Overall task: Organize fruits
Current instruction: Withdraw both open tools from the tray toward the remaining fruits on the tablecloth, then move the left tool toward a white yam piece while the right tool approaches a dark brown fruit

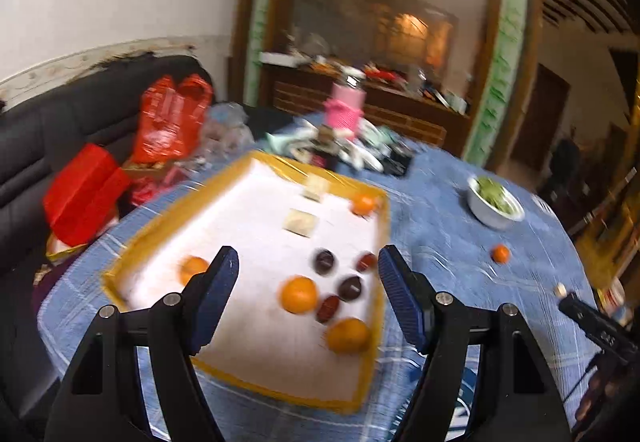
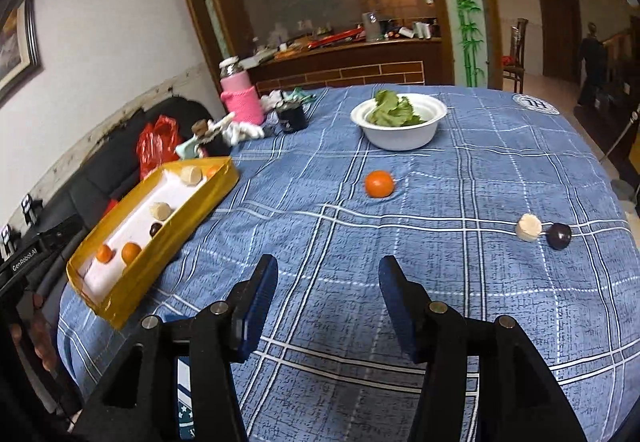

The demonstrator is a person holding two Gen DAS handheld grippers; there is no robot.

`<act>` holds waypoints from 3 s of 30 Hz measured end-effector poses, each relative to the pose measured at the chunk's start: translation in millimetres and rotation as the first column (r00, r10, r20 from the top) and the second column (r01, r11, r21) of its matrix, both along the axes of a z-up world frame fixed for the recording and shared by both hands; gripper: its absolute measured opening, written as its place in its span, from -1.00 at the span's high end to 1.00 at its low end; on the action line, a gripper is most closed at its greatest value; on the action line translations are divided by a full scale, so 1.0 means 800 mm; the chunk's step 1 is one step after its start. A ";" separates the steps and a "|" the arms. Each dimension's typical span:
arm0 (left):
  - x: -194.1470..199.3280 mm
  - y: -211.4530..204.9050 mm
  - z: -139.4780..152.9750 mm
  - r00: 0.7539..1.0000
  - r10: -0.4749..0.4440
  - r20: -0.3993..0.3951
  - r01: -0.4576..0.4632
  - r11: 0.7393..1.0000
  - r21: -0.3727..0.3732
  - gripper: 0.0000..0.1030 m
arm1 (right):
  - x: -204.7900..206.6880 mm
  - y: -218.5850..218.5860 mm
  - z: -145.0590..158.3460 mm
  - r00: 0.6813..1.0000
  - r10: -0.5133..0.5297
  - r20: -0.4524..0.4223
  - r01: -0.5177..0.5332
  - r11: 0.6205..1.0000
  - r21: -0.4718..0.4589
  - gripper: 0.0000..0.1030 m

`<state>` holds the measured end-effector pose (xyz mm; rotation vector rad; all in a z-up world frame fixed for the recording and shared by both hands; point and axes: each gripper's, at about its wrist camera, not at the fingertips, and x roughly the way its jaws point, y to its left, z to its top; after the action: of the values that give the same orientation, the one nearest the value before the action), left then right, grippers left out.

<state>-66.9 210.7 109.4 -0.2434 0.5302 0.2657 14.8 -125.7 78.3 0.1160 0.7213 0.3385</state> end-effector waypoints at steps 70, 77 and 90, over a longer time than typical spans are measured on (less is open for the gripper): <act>0.246 -0.323 -0.061 0.818 -0.538 -0.206 0.558 0.829 0.051 -0.39 | 0.093 -0.221 -0.054 0.942 -0.328 -0.072 0.317 0.938 -0.139 0.05; 0.248 -0.316 -0.058 0.756 -0.630 -0.180 0.649 0.757 0.079 -0.39 | 0.094 -0.229 -0.056 0.941 -0.331 -0.074 0.322 0.940 -0.109 0.16; 0.214 -0.277 -0.055 0.821 -0.527 -0.219 0.555 0.828 0.087 -0.39 | 0.090 -0.213 -0.048 0.952 -0.301 -0.052 0.294 0.949 -0.110 0.16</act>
<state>103.9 -11.2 65.4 0.0865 0.7402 -0.2367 86.5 -295.7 40.1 0.1390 0.7750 0.0084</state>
